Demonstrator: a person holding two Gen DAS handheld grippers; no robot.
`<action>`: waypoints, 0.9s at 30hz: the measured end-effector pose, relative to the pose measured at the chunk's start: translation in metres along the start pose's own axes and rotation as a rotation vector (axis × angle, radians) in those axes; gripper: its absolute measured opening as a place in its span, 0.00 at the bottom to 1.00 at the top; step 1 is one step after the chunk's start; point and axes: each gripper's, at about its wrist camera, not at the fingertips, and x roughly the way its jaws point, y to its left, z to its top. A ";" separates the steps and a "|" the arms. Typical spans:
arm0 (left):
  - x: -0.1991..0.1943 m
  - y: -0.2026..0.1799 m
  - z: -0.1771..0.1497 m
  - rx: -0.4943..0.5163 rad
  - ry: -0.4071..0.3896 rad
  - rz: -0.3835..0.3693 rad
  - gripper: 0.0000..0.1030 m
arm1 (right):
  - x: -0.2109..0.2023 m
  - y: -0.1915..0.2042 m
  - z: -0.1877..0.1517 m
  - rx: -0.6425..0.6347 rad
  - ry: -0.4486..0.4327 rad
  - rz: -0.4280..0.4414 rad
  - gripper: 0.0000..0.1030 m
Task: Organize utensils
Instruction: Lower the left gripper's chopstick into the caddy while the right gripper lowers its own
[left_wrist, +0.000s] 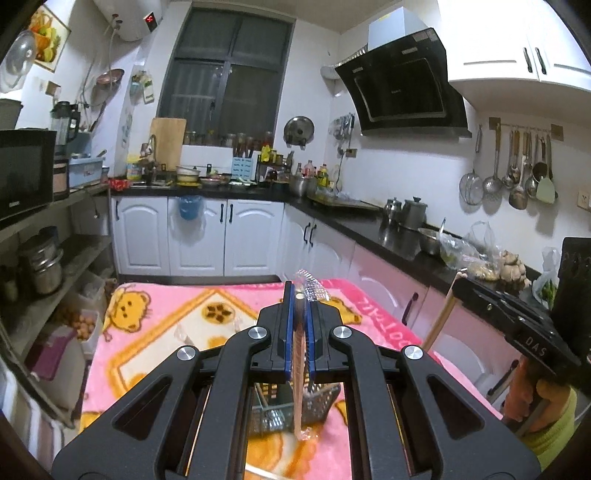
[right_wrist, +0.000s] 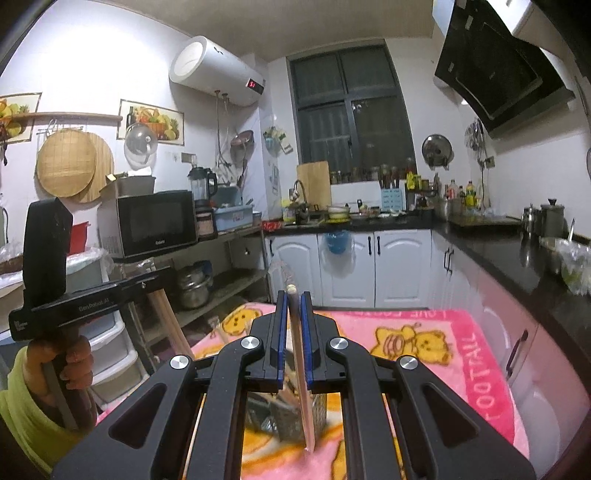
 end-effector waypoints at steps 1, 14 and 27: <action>0.001 0.001 0.003 -0.005 -0.002 -0.004 0.03 | 0.002 0.000 0.004 -0.003 -0.004 -0.003 0.07; 0.010 0.006 0.027 0.031 -0.058 0.038 0.03 | 0.025 0.002 0.037 -0.032 -0.062 -0.008 0.07; 0.038 0.020 0.032 -0.013 -0.061 0.061 0.03 | 0.054 0.003 0.047 -0.029 -0.068 0.017 0.07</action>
